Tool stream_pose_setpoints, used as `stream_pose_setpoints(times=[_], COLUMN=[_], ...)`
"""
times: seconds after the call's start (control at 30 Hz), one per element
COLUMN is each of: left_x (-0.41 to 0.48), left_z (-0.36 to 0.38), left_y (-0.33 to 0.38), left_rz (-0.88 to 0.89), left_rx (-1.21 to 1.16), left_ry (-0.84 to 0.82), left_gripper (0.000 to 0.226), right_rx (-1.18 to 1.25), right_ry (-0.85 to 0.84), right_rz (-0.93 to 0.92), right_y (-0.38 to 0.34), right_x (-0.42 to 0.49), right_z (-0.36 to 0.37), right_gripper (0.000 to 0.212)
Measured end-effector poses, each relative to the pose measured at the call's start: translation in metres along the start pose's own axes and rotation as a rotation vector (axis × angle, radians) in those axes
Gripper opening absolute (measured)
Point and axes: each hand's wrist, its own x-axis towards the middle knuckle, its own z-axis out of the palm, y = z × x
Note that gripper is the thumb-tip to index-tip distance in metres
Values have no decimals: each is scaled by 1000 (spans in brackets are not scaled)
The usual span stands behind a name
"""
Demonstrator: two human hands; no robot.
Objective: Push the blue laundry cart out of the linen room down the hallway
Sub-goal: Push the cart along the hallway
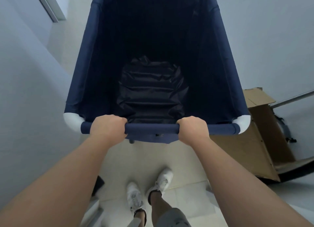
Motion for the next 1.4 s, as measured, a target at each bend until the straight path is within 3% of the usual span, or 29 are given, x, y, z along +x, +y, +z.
stream_pose_setpoints(times=[0.73, 1.13, 1.4], left_x=[200, 287, 304], left_z=[-68, -100, -107], left_y=[-25, -94, -107], left_rz=[-27, 43, 148], left_rx=[21, 81, 135], left_ry=[63, 64, 68], left_gripper=[10, 12, 18], right_rx=[-15, -38, -30], right_ry=[32, -18, -82], right_rz=[-42, 3, 78], right_y=[75, 48, 38], right_x=[196, 281, 274], right_z=[-85, -130, -127], right_gripper=[16, 18, 14])
